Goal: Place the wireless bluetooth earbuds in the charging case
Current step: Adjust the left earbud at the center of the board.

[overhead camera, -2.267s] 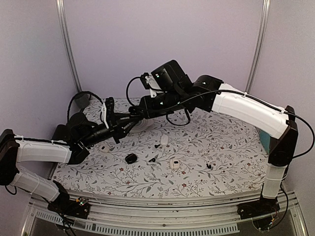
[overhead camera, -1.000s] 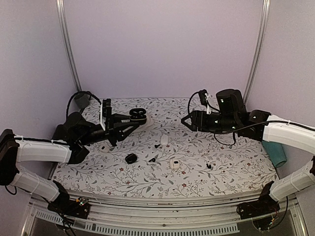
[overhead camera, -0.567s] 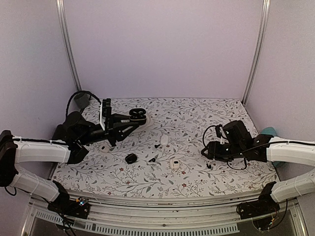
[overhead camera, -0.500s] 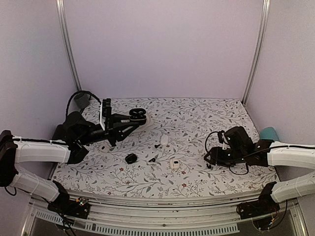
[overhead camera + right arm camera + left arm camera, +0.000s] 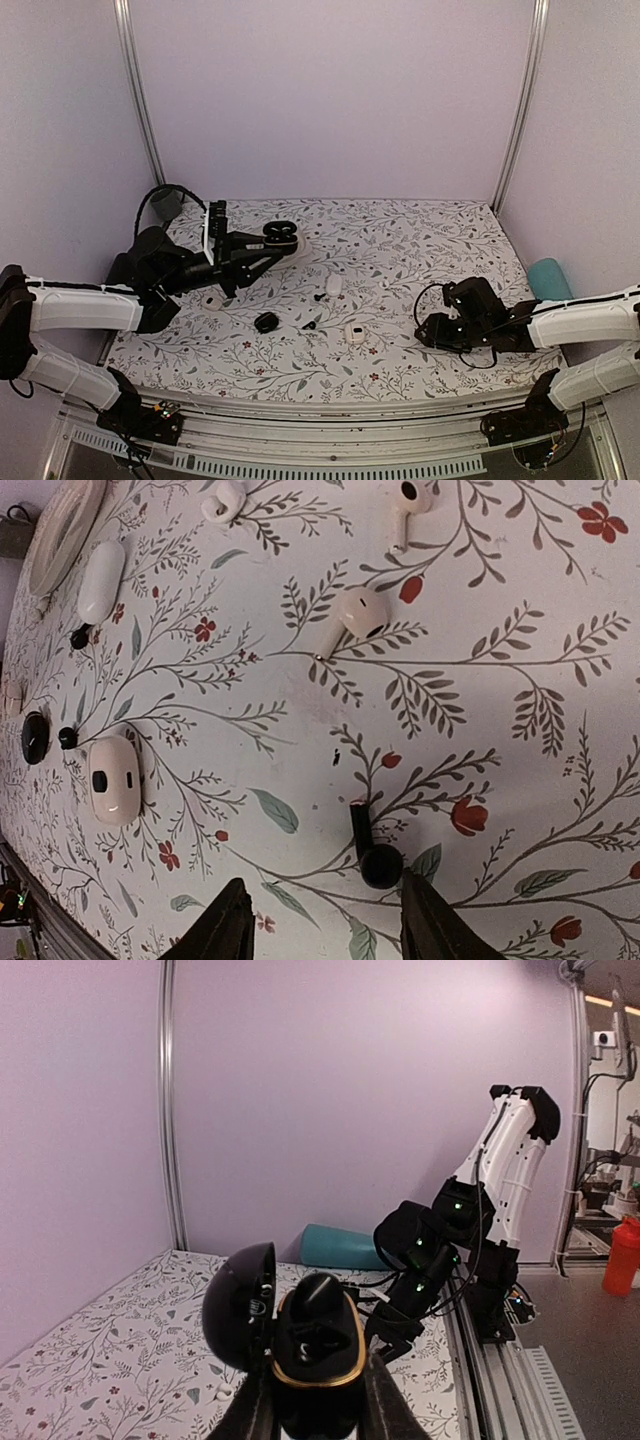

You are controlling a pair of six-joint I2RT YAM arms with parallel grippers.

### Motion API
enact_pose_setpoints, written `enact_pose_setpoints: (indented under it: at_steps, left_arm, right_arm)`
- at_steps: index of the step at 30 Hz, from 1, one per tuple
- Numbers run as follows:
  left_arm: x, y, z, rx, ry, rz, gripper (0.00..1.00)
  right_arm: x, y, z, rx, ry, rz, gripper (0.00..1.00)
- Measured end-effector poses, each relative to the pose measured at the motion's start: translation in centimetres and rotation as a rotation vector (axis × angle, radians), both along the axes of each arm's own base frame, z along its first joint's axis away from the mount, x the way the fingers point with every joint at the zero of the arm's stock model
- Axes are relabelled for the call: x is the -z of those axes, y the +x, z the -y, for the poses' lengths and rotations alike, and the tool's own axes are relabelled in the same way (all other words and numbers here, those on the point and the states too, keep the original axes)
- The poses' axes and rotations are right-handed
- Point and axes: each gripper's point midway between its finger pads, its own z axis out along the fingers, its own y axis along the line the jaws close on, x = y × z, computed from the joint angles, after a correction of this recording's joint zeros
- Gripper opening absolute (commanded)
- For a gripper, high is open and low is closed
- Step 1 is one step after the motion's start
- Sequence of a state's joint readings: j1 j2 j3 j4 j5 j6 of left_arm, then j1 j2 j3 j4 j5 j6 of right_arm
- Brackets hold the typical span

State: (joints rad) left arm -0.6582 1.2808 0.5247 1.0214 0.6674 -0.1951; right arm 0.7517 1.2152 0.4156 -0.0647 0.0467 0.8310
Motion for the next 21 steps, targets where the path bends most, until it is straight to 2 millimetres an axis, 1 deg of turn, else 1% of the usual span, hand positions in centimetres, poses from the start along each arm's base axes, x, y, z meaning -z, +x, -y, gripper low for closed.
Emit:
enact_pose_setpoints:
  at_steps: [5,11,14,16,21]
  left_arm:
    - [0.0,0.0,-0.1,-0.004,0.004,-0.006,0.0]
    - [-0.2,0.0,-0.1,-0.007,0.001,-0.003,0.0]
    - [-0.2,0.0,-0.1,-0.007,0.0,-0.003,0.0]
    - [-0.3,0.1,-0.1,-0.009,-0.001,-0.002,0.0]
    - [-0.5,0.2,-0.1,-0.013,-0.003,-0.001,0.0]
  right_arm:
    - [1.7,-0.1,0.2,0.003,-0.039,-0.04,0.5]
    - [1.7,0.4,-0.4,0.001,-0.044,-0.044,0.49]
    - [1.6,0.6,-1.2,-0.017,-0.051,-0.047,0.49]
    - [1.4,0.5,-2.1,-0.037,-0.057,-0.053,0.49]
    - [0.1,0.4,-4.4,-0.074,-0.041,-0.051,0.5]
